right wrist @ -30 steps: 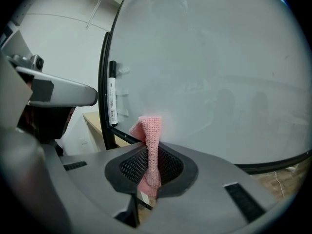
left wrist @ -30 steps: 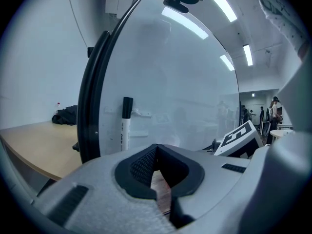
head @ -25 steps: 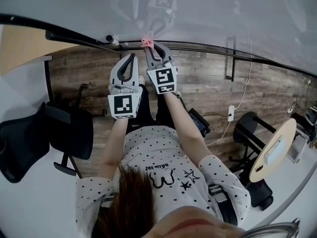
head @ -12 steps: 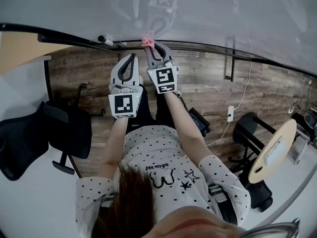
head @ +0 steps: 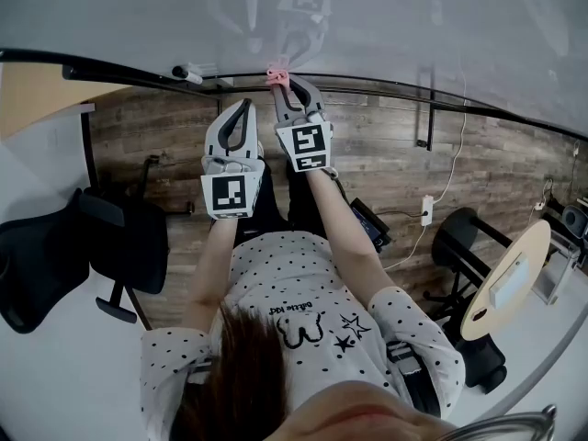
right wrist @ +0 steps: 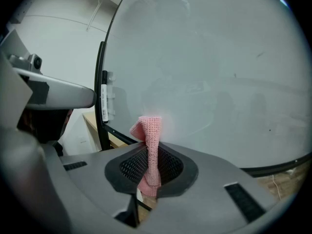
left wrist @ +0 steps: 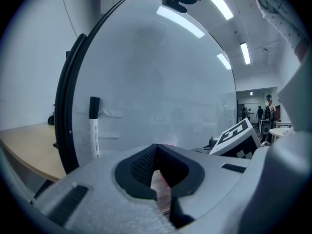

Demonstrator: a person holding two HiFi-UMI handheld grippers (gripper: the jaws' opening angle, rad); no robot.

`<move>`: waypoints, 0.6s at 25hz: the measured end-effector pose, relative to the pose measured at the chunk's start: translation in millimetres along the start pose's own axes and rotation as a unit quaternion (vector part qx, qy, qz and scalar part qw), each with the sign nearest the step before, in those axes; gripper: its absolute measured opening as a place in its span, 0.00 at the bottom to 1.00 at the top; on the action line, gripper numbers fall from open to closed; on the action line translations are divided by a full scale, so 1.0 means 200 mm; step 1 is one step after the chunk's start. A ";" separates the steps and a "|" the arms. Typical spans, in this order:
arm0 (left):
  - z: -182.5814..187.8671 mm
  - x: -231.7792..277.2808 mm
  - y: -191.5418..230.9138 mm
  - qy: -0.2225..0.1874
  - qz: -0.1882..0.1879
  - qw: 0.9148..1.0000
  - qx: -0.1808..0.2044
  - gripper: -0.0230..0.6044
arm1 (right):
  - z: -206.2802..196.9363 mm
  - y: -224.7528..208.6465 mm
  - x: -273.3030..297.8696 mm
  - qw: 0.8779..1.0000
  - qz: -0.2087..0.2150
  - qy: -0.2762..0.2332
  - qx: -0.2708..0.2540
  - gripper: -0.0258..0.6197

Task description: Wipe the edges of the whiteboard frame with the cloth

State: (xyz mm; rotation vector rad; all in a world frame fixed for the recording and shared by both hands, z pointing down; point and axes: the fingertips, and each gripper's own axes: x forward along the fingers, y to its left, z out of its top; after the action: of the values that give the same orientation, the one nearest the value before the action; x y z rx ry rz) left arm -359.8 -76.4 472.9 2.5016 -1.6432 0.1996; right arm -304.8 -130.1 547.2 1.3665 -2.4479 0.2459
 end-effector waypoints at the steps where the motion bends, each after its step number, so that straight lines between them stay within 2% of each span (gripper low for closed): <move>1: 0.00 0.00 -0.01 0.000 0.000 1.000 0.000 0.06 | 0.00 -0.01 0.00 1.000 0.000 0.000 0.000 0.09; 15: 0.02 0.03 -0.09 -0.002 -0.001 1.000 0.001 0.06 | -0.02 -0.08 -0.05 1.000 0.002 0.001 0.000 0.09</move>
State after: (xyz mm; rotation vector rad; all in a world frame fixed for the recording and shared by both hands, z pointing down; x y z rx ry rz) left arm -341.0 -75.8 469.5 2.5068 -1.6442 0.1967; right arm -285.2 -130.7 546.6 1.3616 -2.4490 0.2473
